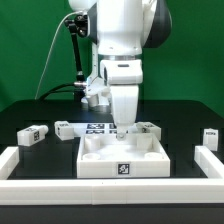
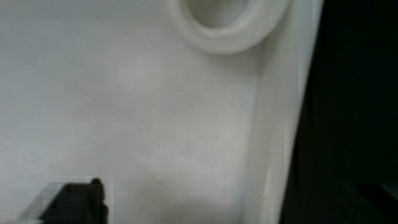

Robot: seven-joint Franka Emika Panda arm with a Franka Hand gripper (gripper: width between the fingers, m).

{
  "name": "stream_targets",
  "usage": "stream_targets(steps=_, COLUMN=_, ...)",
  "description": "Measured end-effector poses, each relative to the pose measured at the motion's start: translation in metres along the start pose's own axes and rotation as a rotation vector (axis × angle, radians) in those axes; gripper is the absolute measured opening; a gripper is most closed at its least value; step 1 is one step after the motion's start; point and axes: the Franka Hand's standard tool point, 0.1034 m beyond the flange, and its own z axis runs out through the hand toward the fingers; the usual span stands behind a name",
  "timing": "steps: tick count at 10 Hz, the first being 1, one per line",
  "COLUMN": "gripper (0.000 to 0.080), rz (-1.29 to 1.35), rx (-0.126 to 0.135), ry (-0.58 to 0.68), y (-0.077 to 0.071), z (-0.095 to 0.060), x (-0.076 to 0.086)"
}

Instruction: Assemble one leg

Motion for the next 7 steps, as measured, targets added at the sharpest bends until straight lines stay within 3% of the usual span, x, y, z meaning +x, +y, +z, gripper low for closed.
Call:
stream_targets(steps=1, gripper=0.0650, rz=0.013, rx=0.024, ry=0.006, y=-0.011, z=0.010, x=-0.004)
stream_targets(steps=3, gripper=0.0650, rz=0.033, rx=0.044, ry=0.013, y=-0.019, z=0.022, x=-0.010)
stream_targets(steps=6, gripper=0.0650, rz=0.040, rx=0.040, ry=0.016, y=-0.018, z=0.025, x=-0.012)
stream_targets(steps=7, gripper=0.0540, rz=0.040, rx=0.040, ry=0.016, y=-0.018, z=0.025, x=-0.012)
